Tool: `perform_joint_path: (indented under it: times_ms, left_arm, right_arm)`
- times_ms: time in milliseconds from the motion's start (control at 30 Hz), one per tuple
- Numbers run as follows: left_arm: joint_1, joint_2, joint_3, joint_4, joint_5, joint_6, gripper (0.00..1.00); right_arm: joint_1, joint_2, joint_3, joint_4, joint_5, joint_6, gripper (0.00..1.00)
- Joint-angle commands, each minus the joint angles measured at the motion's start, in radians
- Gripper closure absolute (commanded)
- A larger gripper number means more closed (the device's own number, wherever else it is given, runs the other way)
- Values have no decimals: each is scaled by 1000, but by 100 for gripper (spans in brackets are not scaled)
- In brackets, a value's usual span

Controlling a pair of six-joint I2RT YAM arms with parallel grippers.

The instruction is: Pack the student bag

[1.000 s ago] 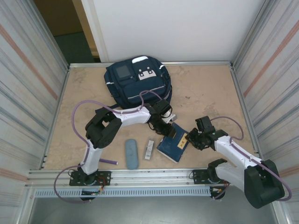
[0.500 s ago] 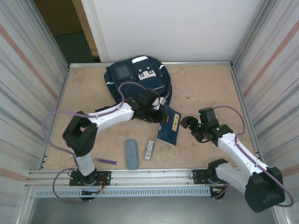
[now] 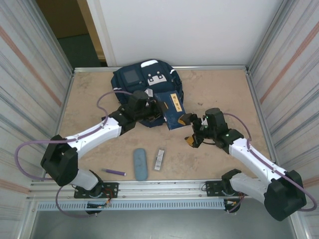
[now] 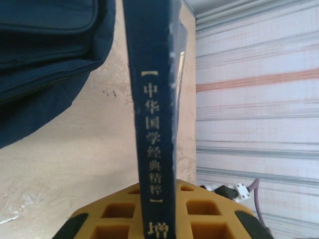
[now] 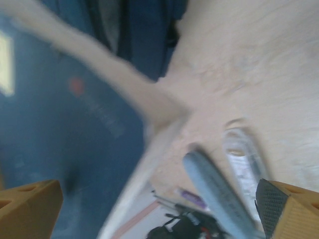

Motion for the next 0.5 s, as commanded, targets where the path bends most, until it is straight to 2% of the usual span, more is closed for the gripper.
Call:
perform_joint_path:
  times_ms: [0, 100, 200, 267, 333, 400, 433, 467]
  left_arm:
    - [5, -33, -40, 155, 0, -188, 100]
    - [1, -21, -87, 282, 51, -307, 100]
    - [-9, -18, -129, 377, 66, -389, 100]
    - [-10, -20, -131, 346, 72, -395, 100]
    - [-9, -25, -136, 303, 72, -394, 100]
    - [-6, -28, -155, 302, 72, -398, 98]
    - [-4, -33, -164, 301, 72, -386, 95]
    - [-3, -36, -167, 292, 72, -366, 90]
  right_arm:
    - [22, -9, 19, 126, 21, 171, 1]
    - [22, -7, -9, 195, 92, 235, 0]
    - [23, -8, -30, 257, 156, 263, 14]
    - [25, -22, -35, 258, 201, 257, 36]
    - [25, -68, -34, 276, 256, 222, 63]
    - [28, -102, -10, 215, 308, 189, 87]
    - [28, -119, 3, 185, 331, 171, 97]
    - [28, -130, 11, 169, 344, 162, 100]
